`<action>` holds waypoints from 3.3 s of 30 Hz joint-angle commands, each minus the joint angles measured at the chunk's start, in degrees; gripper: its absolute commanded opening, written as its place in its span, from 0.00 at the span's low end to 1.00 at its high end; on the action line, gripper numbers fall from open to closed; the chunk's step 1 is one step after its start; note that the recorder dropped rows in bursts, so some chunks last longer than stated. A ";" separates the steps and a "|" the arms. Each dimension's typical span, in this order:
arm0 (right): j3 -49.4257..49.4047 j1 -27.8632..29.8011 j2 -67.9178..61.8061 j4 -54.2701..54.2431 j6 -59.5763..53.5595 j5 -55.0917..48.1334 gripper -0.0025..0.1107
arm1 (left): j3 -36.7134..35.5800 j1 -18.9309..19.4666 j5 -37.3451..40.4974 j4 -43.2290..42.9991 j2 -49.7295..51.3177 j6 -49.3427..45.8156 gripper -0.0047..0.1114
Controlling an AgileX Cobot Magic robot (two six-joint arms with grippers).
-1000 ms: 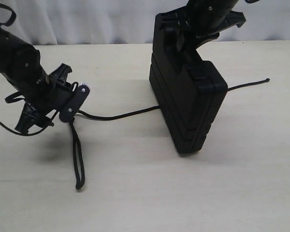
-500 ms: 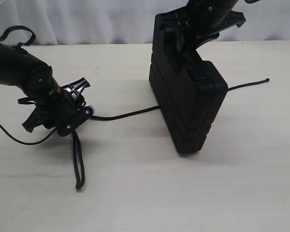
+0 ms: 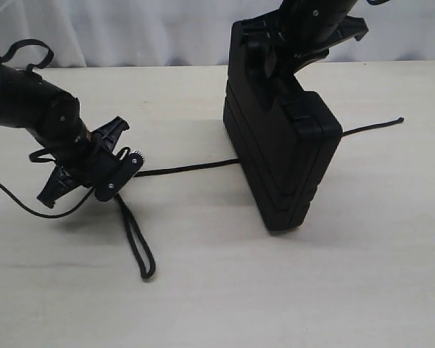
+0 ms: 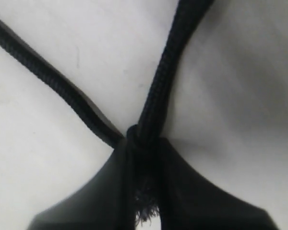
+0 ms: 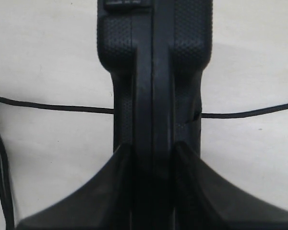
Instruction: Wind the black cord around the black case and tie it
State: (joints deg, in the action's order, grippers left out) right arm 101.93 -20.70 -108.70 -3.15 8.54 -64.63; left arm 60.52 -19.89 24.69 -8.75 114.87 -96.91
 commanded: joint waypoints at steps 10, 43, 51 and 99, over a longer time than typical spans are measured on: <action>0.00 -0.13 0.39 -0.47 -0.81 -1.44 0.06 | -0.37 0.15 5.81 27.52 0.33 7.43 0.12; 0.00 -0.13 0.39 -0.47 -1.23 -1.66 0.06 | -0.37 0.15 6.76 27.51 -2.70 -0.87 0.39; 0.00 -0.13 0.39 -0.47 -1.23 -1.66 0.06 | -0.37 0.15 6.25 27.27 -1.53 -1.00 0.40; 0.00 -0.13 0.39 -0.47 -1.71 -1.29 0.06 | 6.20 5.20 11.37 66.25 -11.97 -0.73 0.04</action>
State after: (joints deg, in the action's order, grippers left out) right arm 101.93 -20.70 -108.70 -3.15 7.97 -64.75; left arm 66.22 -14.20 33.99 57.48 103.21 -97.51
